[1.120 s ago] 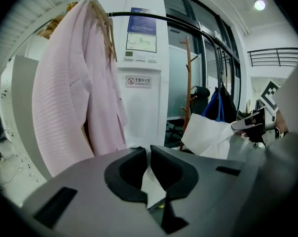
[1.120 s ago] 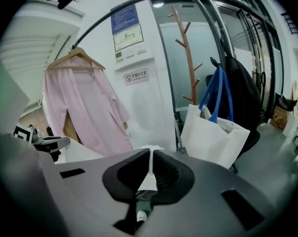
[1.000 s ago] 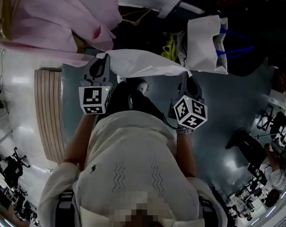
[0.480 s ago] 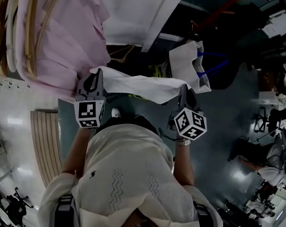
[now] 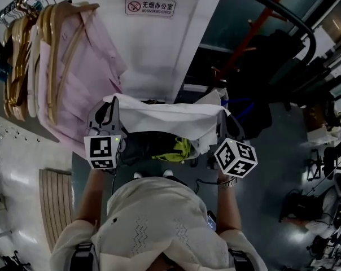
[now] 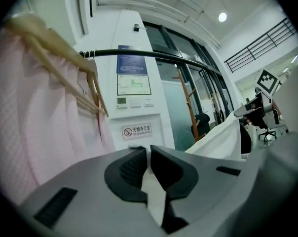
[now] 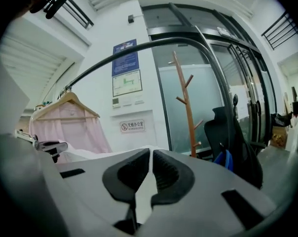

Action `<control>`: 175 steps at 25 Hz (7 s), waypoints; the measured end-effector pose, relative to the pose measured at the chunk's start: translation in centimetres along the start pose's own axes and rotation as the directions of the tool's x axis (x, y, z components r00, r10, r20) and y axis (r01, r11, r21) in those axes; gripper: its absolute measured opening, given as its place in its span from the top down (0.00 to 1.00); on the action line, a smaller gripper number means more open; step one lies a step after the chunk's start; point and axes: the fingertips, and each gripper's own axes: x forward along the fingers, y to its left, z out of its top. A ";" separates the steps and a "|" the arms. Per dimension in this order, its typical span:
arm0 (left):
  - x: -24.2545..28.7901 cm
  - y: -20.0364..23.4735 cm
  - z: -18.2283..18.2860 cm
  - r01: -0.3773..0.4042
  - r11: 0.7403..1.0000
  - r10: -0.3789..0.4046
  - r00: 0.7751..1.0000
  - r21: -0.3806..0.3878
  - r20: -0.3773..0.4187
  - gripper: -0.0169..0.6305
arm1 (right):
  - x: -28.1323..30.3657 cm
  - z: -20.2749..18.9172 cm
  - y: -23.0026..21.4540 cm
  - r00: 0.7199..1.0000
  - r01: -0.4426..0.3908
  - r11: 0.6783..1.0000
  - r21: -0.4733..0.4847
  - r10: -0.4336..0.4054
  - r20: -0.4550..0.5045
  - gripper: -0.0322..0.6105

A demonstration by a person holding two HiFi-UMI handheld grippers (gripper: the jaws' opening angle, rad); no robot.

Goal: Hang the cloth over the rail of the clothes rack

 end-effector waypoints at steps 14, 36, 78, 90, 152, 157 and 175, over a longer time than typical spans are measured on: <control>-0.8 2.1 18.2 -0.101 0.969 0.073 0.989 0.226 0.129 0.93 | -1.6 18.0 1.4 0.958 -0.160 0.979 -0.123 0.184 0.218 0.91; 0.1 6.0 40.2 -0.310 0.685 0.097 0.936 0.660 0.339 0.93 | -5.1 40.6 6.2 0.853 -0.058 0.913 -0.404 0.255 0.455 0.91; 16.5 13.8 45.5 -0.156 0.602 0.083 0.988 0.783 0.133 0.93 | 13.0 49.3 7.1 0.864 -0.377 0.685 -0.623 0.503 0.031 0.84; 15.4 14.3 44.8 -0.162 0.637 0.120 0.987 0.754 0.111 0.93 | 11.5 51.6 4.8 0.860 -0.272 0.694 -0.667 0.485 0.155 0.83; 3.8 12.2 37.5 0.039 0.842 -0.137 0.980 0.538 0.143 0.93 | 3.8 42.6 31.1 0.647 -0.534 0.602 -0.593 0.743 0.172 0.89; 0.7 11.9 34.3 -0.105 0.972 0.038 0.952 0.210 0.302 0.93 | 3.1 34.6 25.9 0.673 -0.557 0.591 -0.583 0.733 0.100 0.79; 3.2 16.9 27.6 -0.202 0.929 0.267 0.946 -0.312 0.182 0.78 | 2.5 32.2 10.2 0.834 -0.424 0.840 -0.339 0.508 0.216 0.79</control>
